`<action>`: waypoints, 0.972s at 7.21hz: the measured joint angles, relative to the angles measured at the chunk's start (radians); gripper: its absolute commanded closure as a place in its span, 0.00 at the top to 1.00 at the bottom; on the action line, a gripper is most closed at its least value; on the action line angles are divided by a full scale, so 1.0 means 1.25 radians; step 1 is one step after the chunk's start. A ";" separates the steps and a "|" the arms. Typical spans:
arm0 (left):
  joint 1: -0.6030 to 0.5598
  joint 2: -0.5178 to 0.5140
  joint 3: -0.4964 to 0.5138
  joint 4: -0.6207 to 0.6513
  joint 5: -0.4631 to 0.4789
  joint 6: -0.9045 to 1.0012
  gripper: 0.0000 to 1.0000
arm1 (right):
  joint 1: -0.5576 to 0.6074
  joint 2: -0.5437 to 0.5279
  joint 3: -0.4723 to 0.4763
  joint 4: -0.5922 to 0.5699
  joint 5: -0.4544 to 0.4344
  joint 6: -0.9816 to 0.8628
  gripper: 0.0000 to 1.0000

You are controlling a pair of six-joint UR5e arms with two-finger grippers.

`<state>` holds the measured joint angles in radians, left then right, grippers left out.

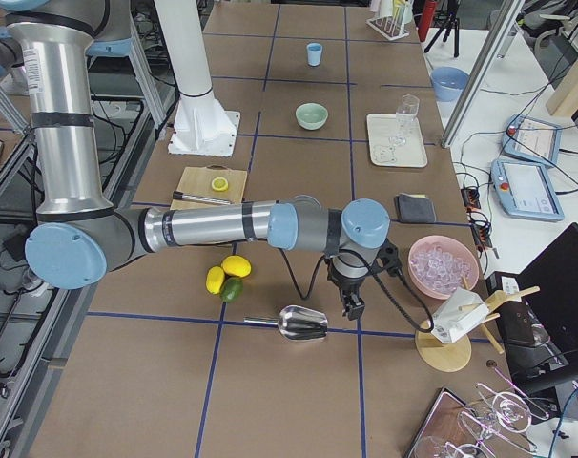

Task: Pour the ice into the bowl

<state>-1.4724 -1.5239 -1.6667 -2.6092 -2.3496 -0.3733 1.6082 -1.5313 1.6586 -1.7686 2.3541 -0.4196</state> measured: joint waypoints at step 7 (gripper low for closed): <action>0.521 0.219 -0.029 -0.418 0.733 -0.359 1.00 | 0.014 -0.125 0.091 0.042 0.000 0.103 1.00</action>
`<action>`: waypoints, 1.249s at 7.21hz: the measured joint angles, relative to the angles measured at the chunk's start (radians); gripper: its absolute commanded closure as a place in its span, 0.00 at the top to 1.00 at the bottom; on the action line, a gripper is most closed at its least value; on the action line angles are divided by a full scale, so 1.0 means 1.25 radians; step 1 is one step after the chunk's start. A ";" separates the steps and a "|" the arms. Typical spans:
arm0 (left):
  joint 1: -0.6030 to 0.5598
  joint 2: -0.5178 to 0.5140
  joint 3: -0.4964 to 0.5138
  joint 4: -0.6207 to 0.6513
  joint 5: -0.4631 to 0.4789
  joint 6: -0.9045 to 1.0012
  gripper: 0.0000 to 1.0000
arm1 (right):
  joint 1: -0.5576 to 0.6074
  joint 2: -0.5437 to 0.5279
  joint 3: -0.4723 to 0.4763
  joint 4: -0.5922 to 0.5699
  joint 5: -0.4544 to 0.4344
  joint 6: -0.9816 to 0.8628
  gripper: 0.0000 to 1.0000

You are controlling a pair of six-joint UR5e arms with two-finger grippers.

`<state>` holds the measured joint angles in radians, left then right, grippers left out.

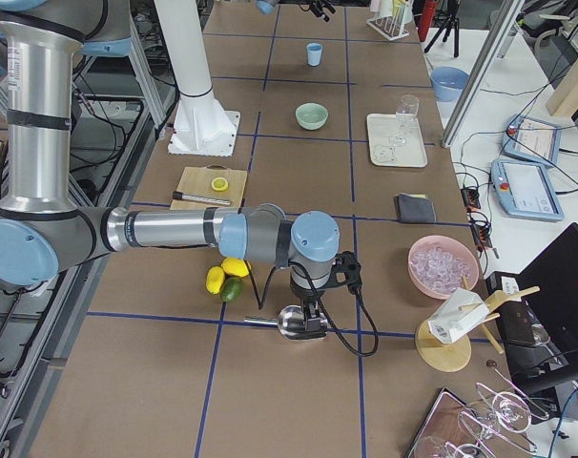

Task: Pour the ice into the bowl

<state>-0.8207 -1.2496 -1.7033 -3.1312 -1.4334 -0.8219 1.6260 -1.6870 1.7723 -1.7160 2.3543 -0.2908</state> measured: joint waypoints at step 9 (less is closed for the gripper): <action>0.472 0.021 0.081 -0.010 0.602 -0.196 1.00 | 0.000 -0.016 -0.005 0.017 0.000 -0.002 1.00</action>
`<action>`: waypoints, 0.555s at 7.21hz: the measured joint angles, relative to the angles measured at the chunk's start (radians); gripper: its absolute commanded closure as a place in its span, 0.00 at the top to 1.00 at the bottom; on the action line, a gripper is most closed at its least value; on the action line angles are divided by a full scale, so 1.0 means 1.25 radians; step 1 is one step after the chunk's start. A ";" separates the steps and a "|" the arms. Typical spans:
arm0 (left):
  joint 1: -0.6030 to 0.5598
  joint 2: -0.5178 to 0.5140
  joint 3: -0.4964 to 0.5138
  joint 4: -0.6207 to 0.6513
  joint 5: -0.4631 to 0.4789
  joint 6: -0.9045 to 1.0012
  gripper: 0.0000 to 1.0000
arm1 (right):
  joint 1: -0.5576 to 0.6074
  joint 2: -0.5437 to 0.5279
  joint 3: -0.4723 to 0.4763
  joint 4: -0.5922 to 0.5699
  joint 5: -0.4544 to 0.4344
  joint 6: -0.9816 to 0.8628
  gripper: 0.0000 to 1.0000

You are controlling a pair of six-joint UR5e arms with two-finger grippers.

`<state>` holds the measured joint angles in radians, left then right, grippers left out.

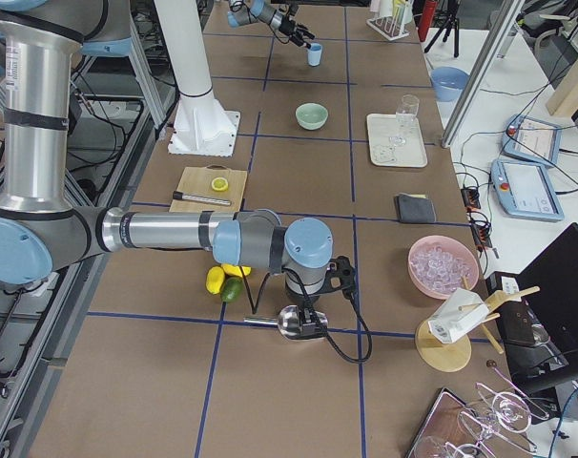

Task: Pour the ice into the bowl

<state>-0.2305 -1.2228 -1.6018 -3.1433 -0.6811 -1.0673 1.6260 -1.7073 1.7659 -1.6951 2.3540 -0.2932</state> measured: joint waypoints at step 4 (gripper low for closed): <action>0.032 -0.041 0.070 0.001 0.045 -0.012 0.99 | 0.000 -0.001 -0.001 0.000 0.000 -0.001 1.00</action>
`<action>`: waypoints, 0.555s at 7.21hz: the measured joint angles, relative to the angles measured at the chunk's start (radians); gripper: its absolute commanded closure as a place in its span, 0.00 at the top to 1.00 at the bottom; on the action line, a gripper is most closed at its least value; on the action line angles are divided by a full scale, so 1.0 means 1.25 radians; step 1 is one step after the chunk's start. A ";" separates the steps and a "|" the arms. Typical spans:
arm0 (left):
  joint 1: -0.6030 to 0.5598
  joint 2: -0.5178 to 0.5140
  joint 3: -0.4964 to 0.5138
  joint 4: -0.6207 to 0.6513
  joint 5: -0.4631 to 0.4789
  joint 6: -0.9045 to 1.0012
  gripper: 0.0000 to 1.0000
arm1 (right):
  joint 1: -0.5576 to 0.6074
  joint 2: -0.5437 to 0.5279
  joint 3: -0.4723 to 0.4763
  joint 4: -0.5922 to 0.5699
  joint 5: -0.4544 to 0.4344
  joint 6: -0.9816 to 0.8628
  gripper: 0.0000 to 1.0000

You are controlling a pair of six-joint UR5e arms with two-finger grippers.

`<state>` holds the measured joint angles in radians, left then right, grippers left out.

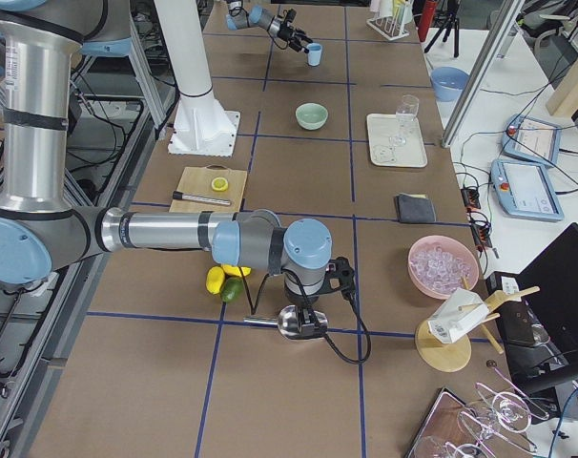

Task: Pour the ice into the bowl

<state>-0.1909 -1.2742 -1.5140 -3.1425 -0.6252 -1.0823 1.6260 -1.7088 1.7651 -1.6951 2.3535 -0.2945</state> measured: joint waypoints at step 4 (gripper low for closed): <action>0.004 -0.065 0.075 0.000 0.008 -0.006 0.99 | 0.000 0.001 0.000 0.000 0.000 0.001 1.00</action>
<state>-0.1858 -1.3555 -1.4202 -3.1428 -0.6152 -1.0897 1.6260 -1.7079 1.7655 -1.6951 2.3531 -0.2932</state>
